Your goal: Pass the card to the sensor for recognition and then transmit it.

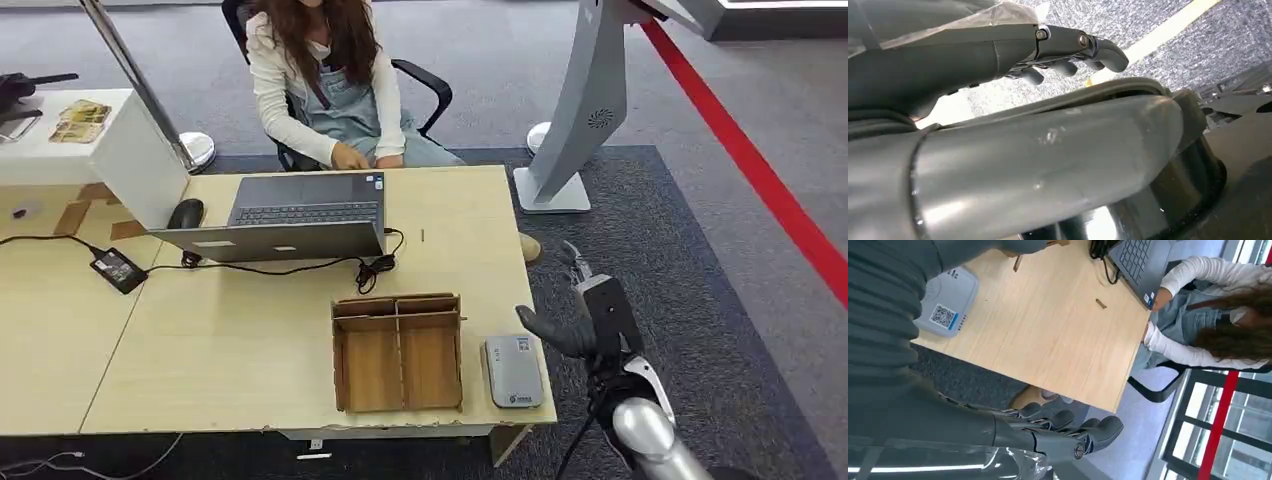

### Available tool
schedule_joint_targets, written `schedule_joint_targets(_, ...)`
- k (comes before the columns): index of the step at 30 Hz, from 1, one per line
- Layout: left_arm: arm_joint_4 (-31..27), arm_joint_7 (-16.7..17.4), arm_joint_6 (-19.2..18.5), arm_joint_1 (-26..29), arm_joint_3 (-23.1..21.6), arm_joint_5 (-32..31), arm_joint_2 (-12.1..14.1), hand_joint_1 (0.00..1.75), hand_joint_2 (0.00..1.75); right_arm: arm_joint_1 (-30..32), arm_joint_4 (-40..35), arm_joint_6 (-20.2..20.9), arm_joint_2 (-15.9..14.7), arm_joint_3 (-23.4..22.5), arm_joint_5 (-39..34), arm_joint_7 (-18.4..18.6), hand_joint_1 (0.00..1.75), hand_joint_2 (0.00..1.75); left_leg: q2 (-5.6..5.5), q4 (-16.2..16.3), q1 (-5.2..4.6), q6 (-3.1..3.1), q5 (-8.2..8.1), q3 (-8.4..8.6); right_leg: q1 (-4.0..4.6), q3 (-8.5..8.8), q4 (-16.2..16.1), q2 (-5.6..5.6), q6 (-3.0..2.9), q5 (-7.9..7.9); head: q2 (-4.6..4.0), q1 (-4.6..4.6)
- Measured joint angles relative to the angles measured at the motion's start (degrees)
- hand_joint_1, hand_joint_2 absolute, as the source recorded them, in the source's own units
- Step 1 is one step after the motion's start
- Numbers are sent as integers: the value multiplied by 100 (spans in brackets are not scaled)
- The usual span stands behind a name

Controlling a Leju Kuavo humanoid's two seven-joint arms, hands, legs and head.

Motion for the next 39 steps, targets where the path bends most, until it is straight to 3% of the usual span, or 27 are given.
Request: schedule_joint_targets(39, 0, -18, 120, -14, -39, -68, 37, 0, 0, 163, -431, -144, -74, -48, 35, 46, 0, 175, 0, 0, 0, 0, 0, 0, 0, 0, 0, 0, 0, 0, 0, 0)
